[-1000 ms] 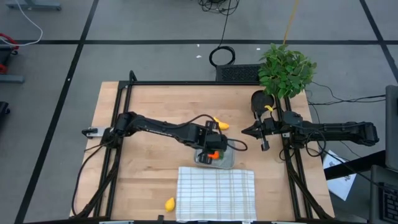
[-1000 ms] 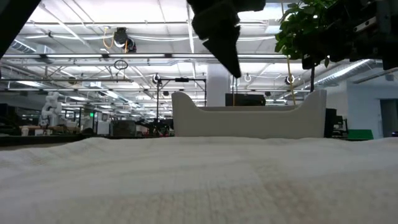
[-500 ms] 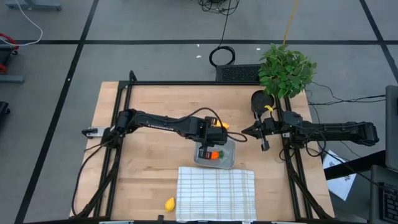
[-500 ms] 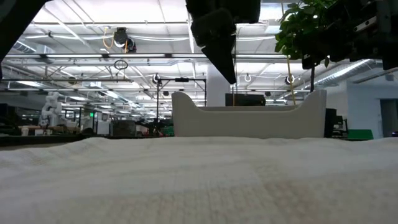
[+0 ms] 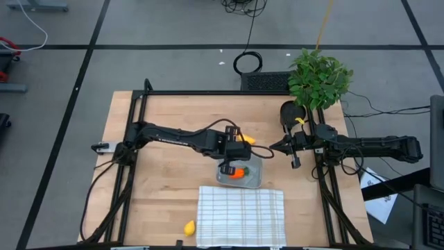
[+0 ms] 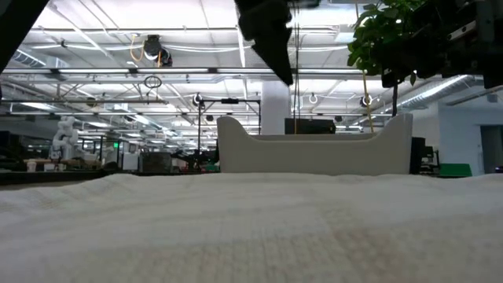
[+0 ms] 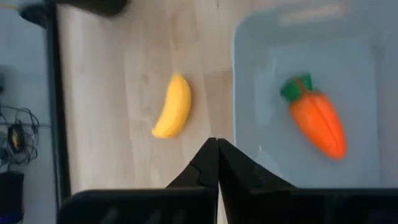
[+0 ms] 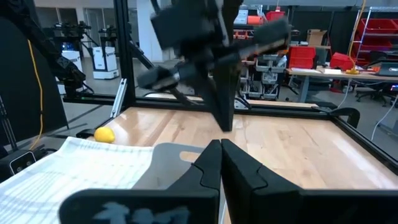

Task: Pick and placing Produce into tupperware
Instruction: Put the yellow banana into the gray bin

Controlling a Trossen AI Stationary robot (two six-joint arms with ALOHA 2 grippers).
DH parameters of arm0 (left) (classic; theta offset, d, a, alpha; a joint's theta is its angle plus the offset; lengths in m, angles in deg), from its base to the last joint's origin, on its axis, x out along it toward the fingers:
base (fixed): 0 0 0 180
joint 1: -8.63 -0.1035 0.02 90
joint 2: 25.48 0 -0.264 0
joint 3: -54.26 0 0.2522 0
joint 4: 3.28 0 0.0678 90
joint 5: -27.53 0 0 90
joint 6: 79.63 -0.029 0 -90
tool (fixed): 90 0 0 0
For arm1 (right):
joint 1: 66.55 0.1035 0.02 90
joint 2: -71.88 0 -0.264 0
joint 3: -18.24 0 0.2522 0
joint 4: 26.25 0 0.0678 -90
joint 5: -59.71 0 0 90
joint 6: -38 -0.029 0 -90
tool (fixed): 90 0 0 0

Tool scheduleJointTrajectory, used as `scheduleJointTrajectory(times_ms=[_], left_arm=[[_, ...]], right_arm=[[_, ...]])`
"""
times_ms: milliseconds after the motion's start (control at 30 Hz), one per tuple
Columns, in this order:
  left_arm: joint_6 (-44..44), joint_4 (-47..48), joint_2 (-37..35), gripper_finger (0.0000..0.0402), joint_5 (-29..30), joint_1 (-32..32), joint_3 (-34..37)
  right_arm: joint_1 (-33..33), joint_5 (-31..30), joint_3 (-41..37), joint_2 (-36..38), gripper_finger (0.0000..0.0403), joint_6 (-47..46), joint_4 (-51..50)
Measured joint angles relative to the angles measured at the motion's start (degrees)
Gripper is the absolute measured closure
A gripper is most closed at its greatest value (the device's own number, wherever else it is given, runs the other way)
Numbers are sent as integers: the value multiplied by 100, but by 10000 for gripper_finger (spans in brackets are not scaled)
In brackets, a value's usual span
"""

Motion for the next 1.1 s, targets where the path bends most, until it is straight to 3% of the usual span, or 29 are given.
scheduleJointTrajectory(times_ms=[267,567,767,1100], left_arm=[[-159,158,-481,401,375,2,6],[-44,190,-1600,401,772,82,332],[199,-988,-2947,401,886,190,1871],[487,-4130,-4620,402,820,264,5194]], right_arm=[[1,2,0,-7,403,-32,-33],[1,2,0,2,403,-56,-44],[1,2,0,2,403,-52,10],[1,0,0,-4,403,-39,-120]])
